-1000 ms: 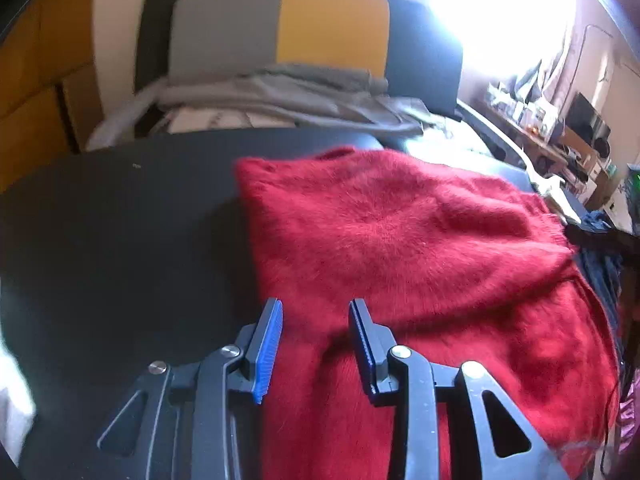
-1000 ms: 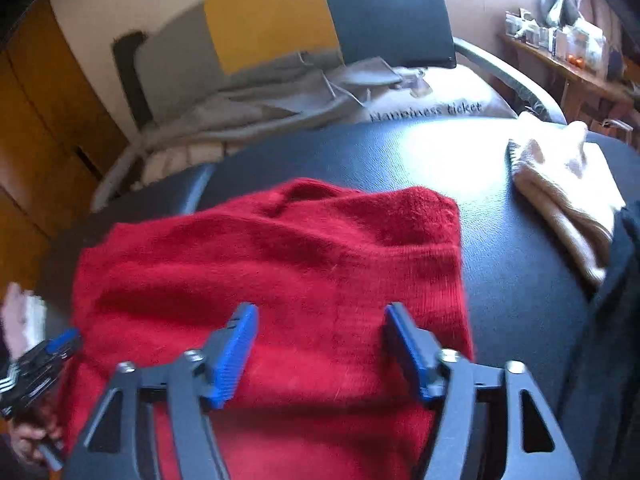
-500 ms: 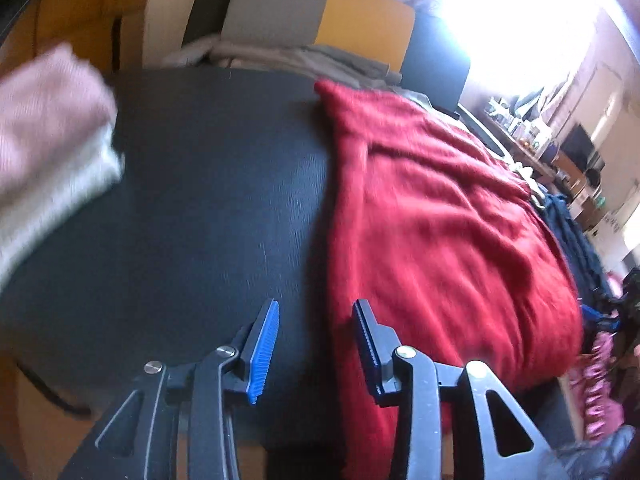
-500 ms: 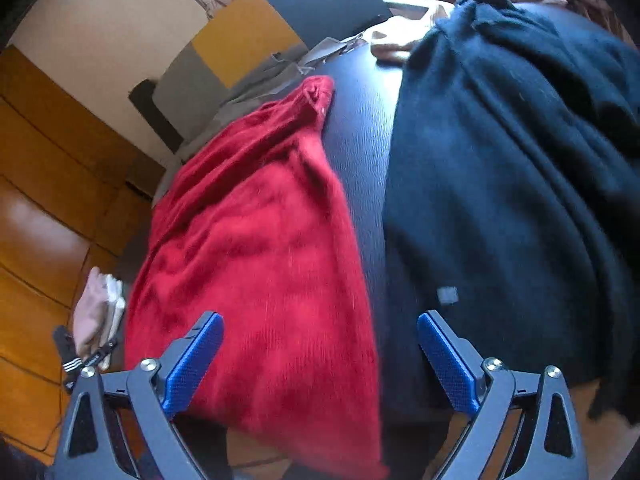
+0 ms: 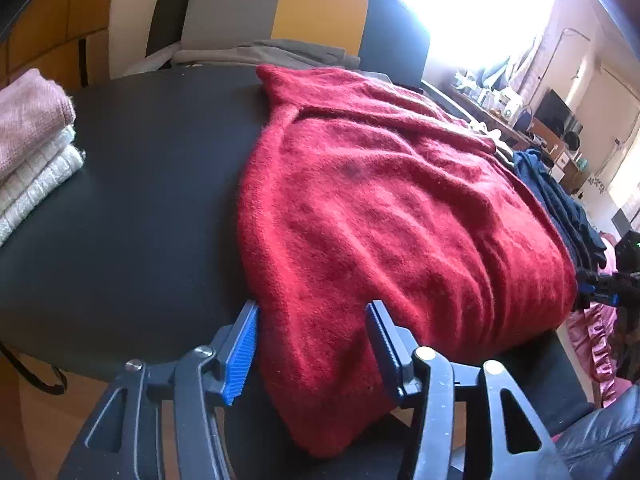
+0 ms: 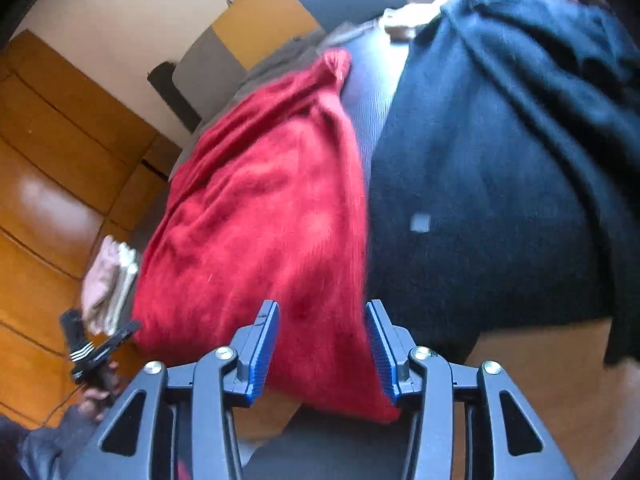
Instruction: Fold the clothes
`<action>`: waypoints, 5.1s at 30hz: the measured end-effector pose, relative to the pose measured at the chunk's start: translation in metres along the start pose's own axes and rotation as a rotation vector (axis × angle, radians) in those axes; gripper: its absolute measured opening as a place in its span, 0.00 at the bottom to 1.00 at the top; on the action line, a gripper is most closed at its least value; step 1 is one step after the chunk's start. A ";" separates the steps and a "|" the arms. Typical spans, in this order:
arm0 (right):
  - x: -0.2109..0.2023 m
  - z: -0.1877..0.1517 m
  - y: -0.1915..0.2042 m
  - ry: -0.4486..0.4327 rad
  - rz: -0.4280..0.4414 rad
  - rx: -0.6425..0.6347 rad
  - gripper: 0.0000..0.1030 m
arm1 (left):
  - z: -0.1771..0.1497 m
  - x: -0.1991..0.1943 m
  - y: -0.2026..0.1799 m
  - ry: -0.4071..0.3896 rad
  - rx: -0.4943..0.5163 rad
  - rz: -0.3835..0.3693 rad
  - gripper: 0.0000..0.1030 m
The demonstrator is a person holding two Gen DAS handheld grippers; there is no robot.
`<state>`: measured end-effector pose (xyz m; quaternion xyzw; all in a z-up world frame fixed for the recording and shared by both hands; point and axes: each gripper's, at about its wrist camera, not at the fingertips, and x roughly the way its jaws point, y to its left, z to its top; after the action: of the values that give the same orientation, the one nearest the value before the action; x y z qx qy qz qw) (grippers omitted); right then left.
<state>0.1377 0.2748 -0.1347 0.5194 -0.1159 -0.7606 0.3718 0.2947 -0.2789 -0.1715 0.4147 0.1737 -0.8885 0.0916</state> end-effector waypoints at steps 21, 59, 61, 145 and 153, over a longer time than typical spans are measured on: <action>0.046 0.011 0.030 0.002 0.046 -0.095 0.28 | -0.006 0.004 -0.014 -0.035 0.006 0.012 0.58; 0.063 0.117 0.063 -0.010 0.438 0.059 0.14 | 0.145 -0.001 0.035 -0.152 -0.308 -0.651 0.07; 0.068 0.145 0.062 -0.053 0.447 0.067 0.14 | 0.175 0.011 0.040 -0.177 -0.319 -0.653 0.07; 0.116 0.254 0.039 -0.110 0.019 -0.049 0.45 | 0.227 0.086 0.143 -0.158 -0.567 -0.316 0.18; 0.095 0.193 0.075 -0.093 0.012 -0.205 0.77 | 0.202 0.085 0.117 -0.004 -0.224 -0.117 0.27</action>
<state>-0.0158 0.1165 -0.0759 0.4420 -0.0578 -0.7896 0.4218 0.1339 -0.4661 -0.1443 0.3894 0.2956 -0.8681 0.0858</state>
